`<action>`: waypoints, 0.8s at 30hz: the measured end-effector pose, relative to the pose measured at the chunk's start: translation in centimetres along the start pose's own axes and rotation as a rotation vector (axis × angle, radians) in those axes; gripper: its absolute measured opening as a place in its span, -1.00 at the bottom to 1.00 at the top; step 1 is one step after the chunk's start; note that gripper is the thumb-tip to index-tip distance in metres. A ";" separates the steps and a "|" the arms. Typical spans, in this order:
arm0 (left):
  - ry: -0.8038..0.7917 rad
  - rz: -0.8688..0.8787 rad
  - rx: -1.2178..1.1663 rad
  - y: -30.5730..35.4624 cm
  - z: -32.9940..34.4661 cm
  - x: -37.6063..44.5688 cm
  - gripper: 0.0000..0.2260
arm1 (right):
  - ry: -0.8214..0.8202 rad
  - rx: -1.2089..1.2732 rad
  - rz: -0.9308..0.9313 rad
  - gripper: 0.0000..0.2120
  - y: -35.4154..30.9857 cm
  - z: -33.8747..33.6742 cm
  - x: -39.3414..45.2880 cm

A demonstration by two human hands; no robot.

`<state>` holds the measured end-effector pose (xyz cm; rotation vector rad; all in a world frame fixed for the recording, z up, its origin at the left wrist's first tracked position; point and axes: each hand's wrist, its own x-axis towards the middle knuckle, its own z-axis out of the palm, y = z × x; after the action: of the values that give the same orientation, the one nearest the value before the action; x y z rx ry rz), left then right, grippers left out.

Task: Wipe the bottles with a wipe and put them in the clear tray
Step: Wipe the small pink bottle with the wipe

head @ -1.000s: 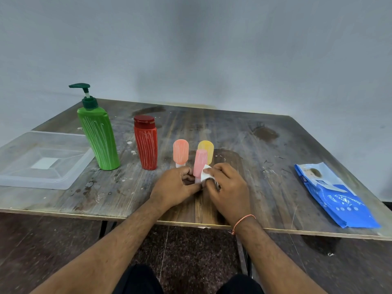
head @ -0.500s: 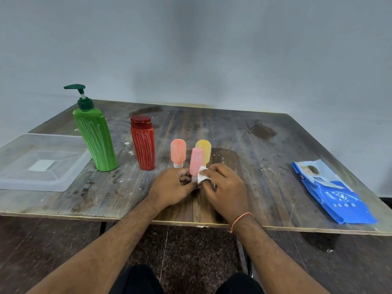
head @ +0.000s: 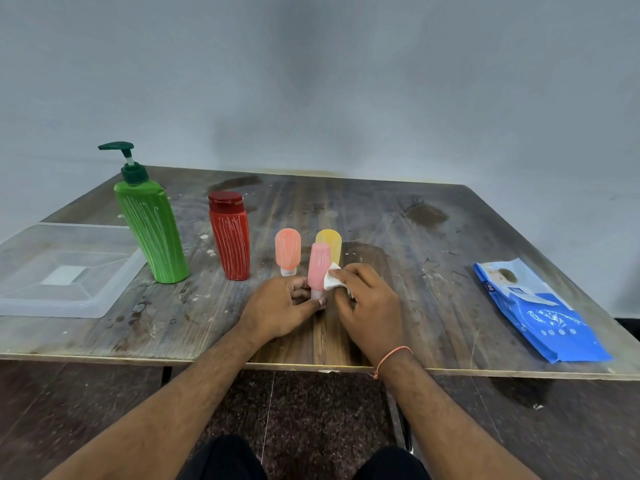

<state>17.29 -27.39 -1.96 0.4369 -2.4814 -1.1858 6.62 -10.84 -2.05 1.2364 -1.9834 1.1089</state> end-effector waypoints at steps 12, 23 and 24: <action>0.022 0.024 -0.015 0.7 -0.1 -0.4 -0.74 | 0.000 0.019 -0.020 -0.75 -0.2 -0.3 0.0; 0.036 0.064 0.013 0.8 -0.1 -0.6 -0.75 | 0.001 0.041 -0.022 -0.77 -0.3 -0.4 0.0; 0.036 0.066 0.018 0.8 -0.1 -0.6 -0.75 | 0.003 0.042 -0.014 -0.79 -0.3 -0.4 0.0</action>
<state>17.75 -26.77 -1.41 0.3748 -2.4577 -1.1210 6.93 -10.53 -1.74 1.2667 -1.9560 1.1501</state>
